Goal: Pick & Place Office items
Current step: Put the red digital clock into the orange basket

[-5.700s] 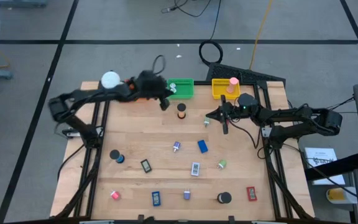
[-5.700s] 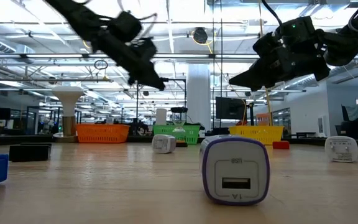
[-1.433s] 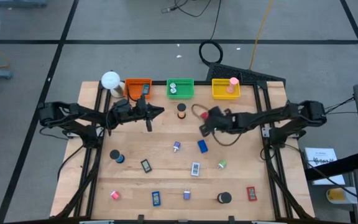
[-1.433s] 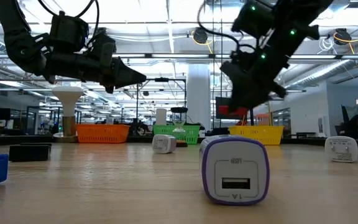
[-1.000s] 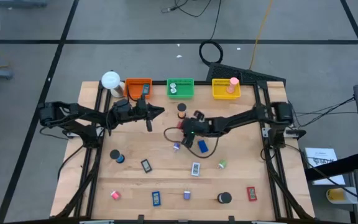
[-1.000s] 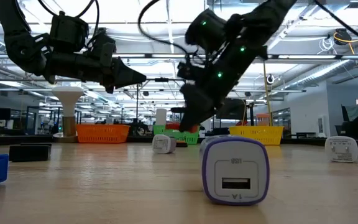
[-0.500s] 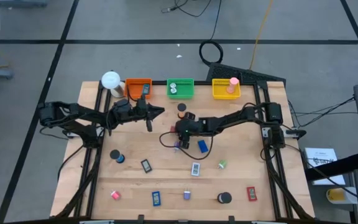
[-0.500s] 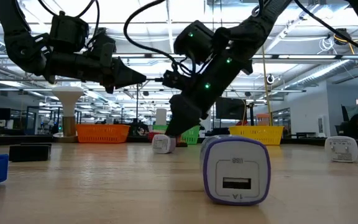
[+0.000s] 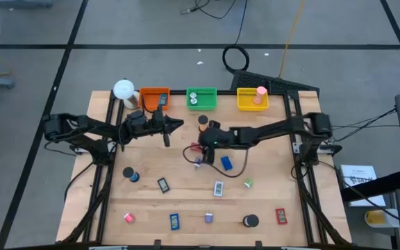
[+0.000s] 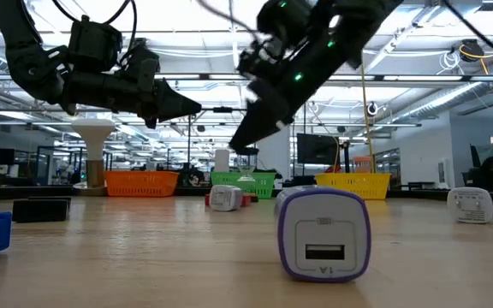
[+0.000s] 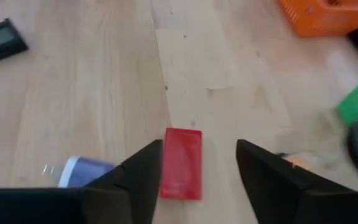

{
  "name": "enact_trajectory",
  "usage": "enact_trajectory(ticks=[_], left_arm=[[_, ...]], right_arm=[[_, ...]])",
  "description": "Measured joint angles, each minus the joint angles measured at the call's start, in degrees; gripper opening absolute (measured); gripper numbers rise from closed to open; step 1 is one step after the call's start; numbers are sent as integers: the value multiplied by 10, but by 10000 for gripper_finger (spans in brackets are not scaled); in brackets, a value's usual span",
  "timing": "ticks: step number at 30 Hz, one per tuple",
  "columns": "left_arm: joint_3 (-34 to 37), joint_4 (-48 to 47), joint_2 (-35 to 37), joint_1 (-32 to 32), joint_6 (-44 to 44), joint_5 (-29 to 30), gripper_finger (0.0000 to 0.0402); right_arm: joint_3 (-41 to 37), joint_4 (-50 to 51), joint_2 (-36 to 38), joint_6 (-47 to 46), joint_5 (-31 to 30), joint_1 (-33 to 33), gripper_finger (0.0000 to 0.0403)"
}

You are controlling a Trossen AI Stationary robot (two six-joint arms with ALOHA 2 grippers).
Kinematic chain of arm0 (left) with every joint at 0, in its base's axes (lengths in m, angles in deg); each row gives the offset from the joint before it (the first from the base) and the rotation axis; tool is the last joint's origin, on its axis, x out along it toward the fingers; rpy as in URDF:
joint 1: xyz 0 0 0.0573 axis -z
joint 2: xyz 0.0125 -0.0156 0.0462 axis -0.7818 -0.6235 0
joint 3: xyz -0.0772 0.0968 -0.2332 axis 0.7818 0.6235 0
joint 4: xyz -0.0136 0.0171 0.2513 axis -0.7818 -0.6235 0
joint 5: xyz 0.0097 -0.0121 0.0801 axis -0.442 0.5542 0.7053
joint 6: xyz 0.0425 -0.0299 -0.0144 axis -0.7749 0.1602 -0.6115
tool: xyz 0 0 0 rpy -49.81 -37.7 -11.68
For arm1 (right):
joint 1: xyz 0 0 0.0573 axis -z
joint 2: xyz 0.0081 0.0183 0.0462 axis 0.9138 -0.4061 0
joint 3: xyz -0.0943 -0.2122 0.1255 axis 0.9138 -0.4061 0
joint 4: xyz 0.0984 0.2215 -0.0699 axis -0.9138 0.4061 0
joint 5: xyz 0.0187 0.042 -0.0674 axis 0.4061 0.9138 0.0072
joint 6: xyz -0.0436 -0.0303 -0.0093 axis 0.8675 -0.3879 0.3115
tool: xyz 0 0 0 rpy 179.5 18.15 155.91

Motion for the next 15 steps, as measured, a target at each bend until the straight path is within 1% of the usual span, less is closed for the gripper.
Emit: enact_trajectory(ticks=[4, 10, 12, 15], left_arm=[[0, 0, 0, 0, 0, 0, 37], [0, 1, 0, 0, 11, 0, 37], [0, 1, 0, 0, 2, 0, 37], [0, 4, 0, 0, -37, 0, 37]], right_arm=[[-69, -32, 69, 22, 0, 5, 124], [-207, -121, 178, 17, 0, 26, 23], [-255, -154, 215, 19, 0, 37, 6], [-322, -213, 268, 20, 0, 57, 15]])
